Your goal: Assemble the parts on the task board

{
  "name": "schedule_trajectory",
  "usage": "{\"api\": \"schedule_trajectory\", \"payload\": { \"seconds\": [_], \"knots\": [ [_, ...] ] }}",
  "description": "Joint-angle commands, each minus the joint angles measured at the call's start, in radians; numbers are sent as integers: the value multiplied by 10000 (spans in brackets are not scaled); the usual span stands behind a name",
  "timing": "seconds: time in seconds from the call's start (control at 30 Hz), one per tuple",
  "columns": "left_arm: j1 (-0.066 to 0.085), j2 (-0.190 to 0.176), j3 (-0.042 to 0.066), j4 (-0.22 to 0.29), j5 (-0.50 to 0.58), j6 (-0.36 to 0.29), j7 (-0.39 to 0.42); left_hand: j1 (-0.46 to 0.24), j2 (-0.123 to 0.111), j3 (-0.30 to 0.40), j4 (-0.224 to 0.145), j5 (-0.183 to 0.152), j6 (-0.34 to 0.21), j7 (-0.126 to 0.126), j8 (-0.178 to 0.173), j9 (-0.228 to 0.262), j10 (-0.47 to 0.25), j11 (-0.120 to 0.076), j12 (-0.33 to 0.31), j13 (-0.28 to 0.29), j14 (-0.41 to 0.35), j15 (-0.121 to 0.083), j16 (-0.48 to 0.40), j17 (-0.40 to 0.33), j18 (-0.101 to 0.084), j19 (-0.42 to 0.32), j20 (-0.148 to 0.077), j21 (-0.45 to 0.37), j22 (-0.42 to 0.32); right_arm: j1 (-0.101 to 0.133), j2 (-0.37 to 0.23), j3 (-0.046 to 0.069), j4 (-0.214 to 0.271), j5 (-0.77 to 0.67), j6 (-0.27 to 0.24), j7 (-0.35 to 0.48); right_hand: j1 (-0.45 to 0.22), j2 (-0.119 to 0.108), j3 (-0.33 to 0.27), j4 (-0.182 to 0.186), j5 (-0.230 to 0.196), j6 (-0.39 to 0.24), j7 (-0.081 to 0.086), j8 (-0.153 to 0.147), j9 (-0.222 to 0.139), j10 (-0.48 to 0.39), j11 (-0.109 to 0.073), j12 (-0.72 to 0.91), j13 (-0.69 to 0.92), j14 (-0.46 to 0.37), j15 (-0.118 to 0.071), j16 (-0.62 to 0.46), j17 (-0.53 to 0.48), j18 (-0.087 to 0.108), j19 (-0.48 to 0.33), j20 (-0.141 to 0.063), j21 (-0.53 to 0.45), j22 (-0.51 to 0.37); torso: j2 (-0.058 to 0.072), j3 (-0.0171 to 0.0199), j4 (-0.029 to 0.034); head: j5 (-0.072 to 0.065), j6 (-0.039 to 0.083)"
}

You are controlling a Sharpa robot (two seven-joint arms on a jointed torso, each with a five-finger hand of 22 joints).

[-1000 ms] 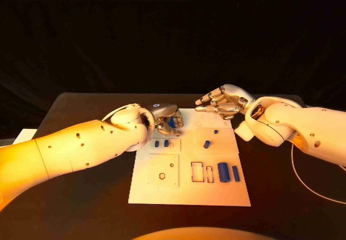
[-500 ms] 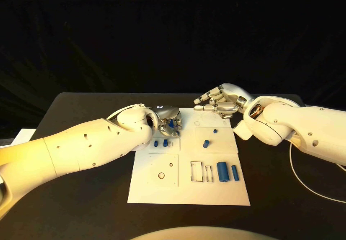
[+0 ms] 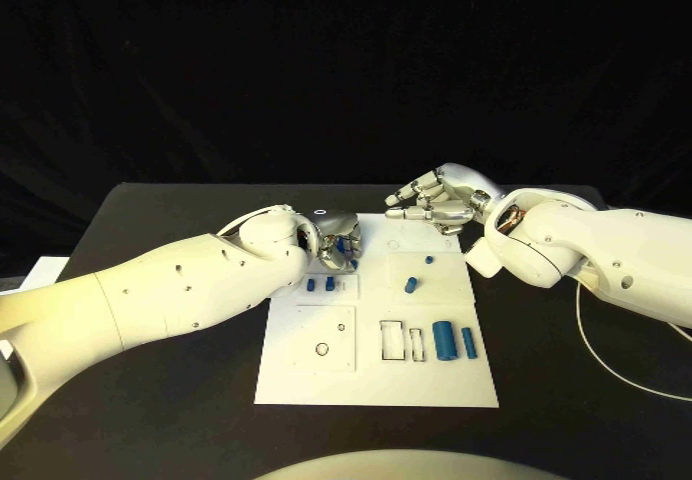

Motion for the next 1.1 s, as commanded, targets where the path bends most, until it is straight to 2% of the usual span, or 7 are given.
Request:
{"api": "schedule_trajectory", "payload": {
  "seconds": [0.03,0.17,0.6,0.87,1.1],
  "knots": [
    [-65,68,-21,-74,-61,381,-90,76,64,84,-23,-5,89,-4,-45,-4,116,7,-47,-10,284,-84,-18,-16,-109,60,-23,60,24,-6,14,1,0,-39,83,25,-11,61,-67,-15,35,43,-6,6,12,-54,-13,-27,-12,644,-57,-30,568,176,-46,21,-57,5,-4,4,4,1,-11],
    [-105,133,-20,-123,-11,408,-39,69,75,130,-33,-7,126,-10,-69,-1,193,-7,-46,-3,288,-90,-13,-28,-112,62,-27,81,48,-6,30,1,-6,-19,101,27,-11,61,-67,-15,35,43,-6,6,12,-54,-13,-27,-12,644,-57,-30,568,176,-46,21,-57,5,-11,6,10,-27,-27],
    [-145,182,-19,-138,221,604,70,111,122,340,-136,-9,338,-70,-125,23,542,-96,-13,37,313,-157,57,-3,-134,81,-70,221,189,-6,104,2,-51,-2,137,40,-12,73,-70,-10,36,44,-5,7,12,-54,-12,-25,-12,643,-56,-32,565,178,-49,21,-62,-3,-7,6,6,6,-36],
    [-148,202,-18,-137,261,701,0,461,379,955,-529,-47,840,-71,-78,84,1052,-181,-16,93,321,-243,107,-32,-154,88,-158,334,317,-6,121,2,-60,-2,137,44,-12,73,-70,-10,36,44,-5,7,12,-54,-12,-25,-12,643,-56,-32,565,178,-49,21,-62,-3,-8,4,8,0,-38],
    [-156,209,-15,-150,218,817,-198,601,469,1491,-968,-109,1156,-28,-106,113,1378,-186,-69,160,329,-251,162,-38,-211,150,-188,610,562,-6,110,2,-51,-5,120,59,-12,73,-70,-10,36,44,-5,7,12,-54,-12,-25,-12,643,-56,-32,565,178,-49,21,-62,-3,-8,1,5,9,-20]
  ]
}}
